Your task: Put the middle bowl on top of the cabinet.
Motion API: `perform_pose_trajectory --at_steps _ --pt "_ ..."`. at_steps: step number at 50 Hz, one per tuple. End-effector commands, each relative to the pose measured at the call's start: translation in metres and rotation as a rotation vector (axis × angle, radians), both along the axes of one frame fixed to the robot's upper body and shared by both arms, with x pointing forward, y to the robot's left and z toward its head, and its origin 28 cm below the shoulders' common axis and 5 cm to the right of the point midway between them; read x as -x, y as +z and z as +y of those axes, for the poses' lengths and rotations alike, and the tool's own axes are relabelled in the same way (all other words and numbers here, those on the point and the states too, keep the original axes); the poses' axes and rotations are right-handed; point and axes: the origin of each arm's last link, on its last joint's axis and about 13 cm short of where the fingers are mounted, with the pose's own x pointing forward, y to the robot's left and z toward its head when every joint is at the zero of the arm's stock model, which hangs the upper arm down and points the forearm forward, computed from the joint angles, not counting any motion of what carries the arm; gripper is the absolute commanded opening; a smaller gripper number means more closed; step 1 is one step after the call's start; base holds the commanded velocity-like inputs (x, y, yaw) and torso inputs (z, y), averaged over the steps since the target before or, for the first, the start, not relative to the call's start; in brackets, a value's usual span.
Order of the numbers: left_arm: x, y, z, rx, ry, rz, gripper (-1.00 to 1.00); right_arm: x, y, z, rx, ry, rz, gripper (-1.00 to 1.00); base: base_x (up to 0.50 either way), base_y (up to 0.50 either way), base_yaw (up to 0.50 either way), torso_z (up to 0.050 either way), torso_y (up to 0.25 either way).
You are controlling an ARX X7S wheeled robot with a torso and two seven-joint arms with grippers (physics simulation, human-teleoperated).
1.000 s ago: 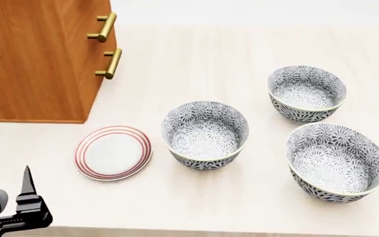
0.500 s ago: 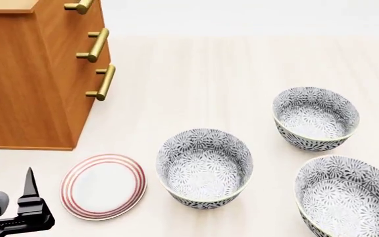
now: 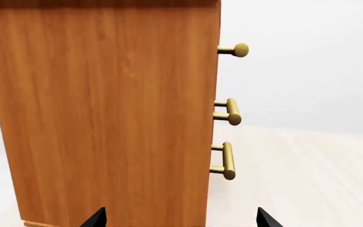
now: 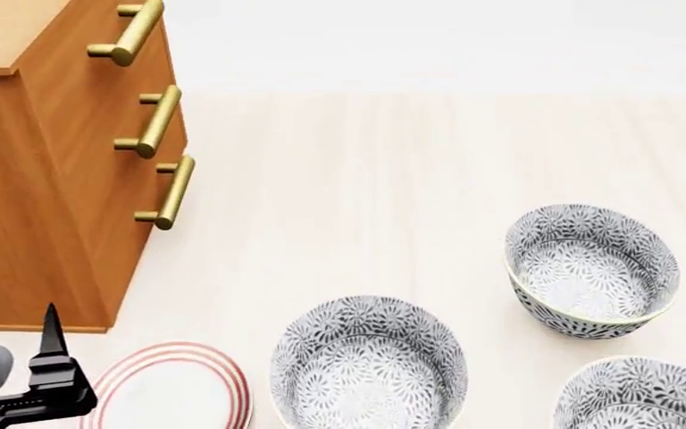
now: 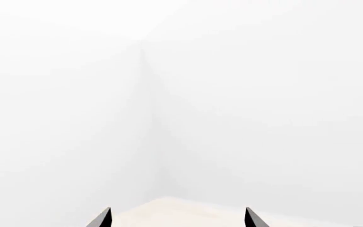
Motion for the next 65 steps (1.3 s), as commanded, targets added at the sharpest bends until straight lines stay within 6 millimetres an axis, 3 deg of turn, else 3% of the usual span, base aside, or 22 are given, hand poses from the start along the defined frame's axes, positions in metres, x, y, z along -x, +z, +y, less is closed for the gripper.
perform_pose_trajectory --at_steps 1,18,23,29,35,46,65 --pt "0.0 0.001 0.001 0.03 -0.016 -0.014 1.0 0.003 -0.001 -0.002 0.025 -0.006 0.017 1.0 0.04 0.0 0.0 0.0 0.0" --pt "0.008 0.005 -0.002 0.034 -0.044 -0.028 1.0 0.003 -0.002 -0.002 0.035 -0.02 0.011 1.0 0.14 0.0 0.0 0.0 0.0" --pt "0.01 0.007 -0.008 0.137 -0.099 0.02 1.0 -0.001 -0.002 -0.001 0.04 -0.019 0.019 1.0 0.0 0.0 0.0 0.0 0.0" --pt "0.021 0.009 -0.036 0.303 -0.243 0.127 1.0 -0.006 -0.001 0.001 0.049 -0.008 0.032 1.0 0.0 0.0 0.0 0.0 0.0" --pt "0.033 0.029 -0.057 0.443 -0.357 0.181 1.0 0.0 -0.001 -0.003 0.05 -0.011 0.025 1.0 0.0 0.0 0.0 0.0 0.0" --pt "0.039 0.038 -0.075 0.611 -0.465 0.262 1.0 0.003 -0.001 -0.004 0.058 -0.011 0.02 1.0 0.0 0.0 0.0 0.0 0.0" --pt "0.037 0.035 -0.099 0.707 -0.497 0.368 1.0 0.007 0.001 -0.006 0.067 -0.011 0.011 1.0 0.0 0.0 0.0 0.0 0.0"
